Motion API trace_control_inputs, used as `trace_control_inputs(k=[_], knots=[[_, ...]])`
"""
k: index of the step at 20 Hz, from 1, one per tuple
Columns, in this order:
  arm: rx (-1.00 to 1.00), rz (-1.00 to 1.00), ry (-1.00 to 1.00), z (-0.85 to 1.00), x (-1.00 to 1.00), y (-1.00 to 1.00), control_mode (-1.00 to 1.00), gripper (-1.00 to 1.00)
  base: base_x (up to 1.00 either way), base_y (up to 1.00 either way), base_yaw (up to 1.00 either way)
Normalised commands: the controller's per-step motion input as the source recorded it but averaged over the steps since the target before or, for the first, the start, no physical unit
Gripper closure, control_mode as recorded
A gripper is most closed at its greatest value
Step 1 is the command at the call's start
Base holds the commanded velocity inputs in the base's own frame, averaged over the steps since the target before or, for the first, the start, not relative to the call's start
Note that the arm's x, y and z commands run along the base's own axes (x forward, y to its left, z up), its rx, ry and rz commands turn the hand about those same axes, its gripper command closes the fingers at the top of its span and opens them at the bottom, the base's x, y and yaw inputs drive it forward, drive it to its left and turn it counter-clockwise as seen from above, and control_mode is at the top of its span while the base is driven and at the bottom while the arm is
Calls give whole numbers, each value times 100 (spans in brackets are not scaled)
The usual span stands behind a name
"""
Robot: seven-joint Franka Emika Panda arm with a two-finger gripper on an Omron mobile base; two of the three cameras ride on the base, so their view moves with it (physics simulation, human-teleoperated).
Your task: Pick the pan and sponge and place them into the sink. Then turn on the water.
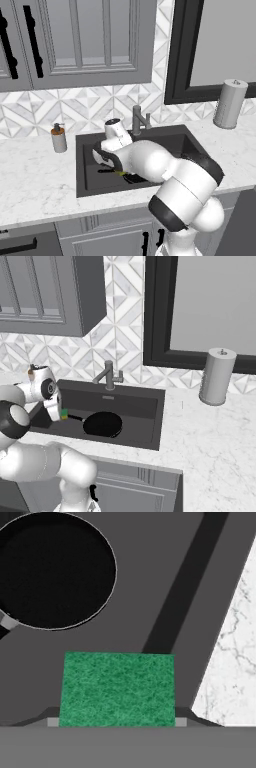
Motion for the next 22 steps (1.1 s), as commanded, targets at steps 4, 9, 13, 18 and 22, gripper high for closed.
trace_control_inputs(k=[4, 9, 13, 18, 22], knots=[[-8, 0, 0, -16, 21, -47, -100, 100, 0, 0, 0], [-1, -3, 0, -34, 18, -56, -100, 100, 0, 0, 0], [0, -8, 0, -46, 22, -42, -100, 100, 0, 0, 0], [-2, -6, 0, -49, 30, -26, -100, 100, 0, 0, 0], [-5, -1, -2, -36, 44, -4, -100, 100, 0, 0, 0]])
